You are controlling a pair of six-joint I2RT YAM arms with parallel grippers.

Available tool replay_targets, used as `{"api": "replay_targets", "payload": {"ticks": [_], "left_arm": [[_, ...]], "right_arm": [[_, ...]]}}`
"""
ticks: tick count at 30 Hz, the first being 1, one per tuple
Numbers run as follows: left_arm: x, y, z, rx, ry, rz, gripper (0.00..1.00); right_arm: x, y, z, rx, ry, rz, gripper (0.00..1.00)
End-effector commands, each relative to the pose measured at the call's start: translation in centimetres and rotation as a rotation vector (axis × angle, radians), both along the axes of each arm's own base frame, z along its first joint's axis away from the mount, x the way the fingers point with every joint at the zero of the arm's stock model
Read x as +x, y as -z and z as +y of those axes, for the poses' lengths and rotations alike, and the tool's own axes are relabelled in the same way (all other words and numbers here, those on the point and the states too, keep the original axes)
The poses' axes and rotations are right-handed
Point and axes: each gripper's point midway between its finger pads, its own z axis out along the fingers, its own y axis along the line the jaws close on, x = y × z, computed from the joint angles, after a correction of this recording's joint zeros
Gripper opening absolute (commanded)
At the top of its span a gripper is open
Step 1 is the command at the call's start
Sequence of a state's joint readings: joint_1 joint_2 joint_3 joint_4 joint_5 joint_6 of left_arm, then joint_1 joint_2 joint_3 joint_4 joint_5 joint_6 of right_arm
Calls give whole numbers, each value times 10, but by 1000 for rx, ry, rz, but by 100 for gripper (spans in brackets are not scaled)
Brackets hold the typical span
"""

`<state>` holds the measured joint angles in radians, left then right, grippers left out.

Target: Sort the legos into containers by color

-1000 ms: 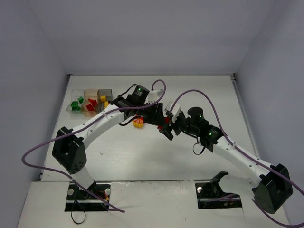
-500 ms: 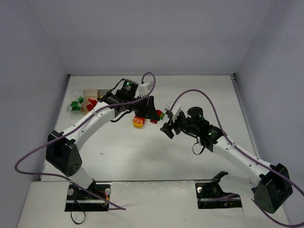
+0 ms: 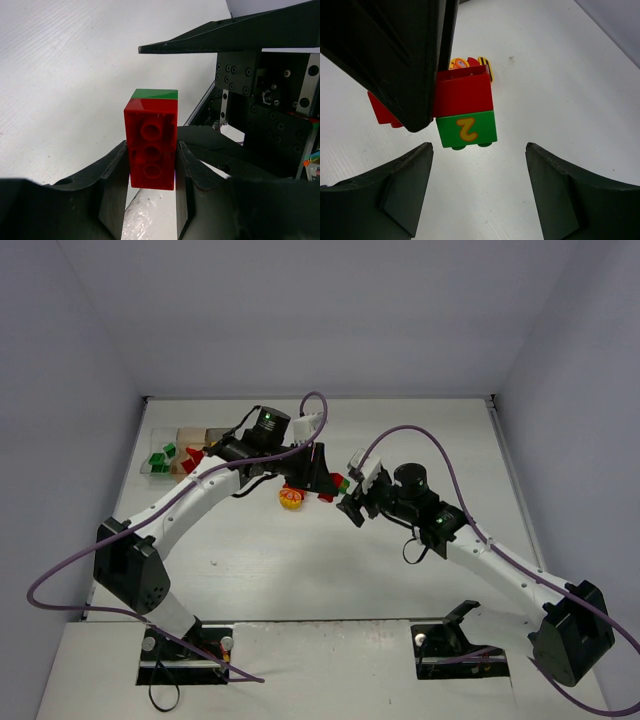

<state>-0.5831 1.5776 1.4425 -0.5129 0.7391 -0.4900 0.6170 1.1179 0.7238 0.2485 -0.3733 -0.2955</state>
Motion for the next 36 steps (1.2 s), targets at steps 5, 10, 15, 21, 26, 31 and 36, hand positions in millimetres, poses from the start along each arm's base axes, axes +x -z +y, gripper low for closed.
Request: {"api": "replay_targets", "payload": {"ticks": [5, 10, 15, 21, 26, 31, 36], "left_arm": [[-6, -24, -1, -59, 27, -58, 2], [-5, -24, -3, -63, 30, -58, 2], [-6, -22, -3, -64, 39, -49, 2], [-7, -21, -5, -69, 47, -41, 2], [-8, -21, -5, -70, 58, -40, 2], [-11, -18, -5, -65, 76, -27, 2], [-9, -16, 0, -57, 67, -28, 2]], "right_arm": [[20, -47, 5, 75, 41, -145, 71], [20, -51, 5, 92, 44, -152, 71], [15, -54, 13, 114, 1, -142, 70], [11, -56, 20, 134, -37, -128, 69], [10, -59, 20, 143, -43, -139, 65], [11, -57, 22, 149, -44, -141, 31], [11, -45, 20, 136, -37, -126, 4]]}}
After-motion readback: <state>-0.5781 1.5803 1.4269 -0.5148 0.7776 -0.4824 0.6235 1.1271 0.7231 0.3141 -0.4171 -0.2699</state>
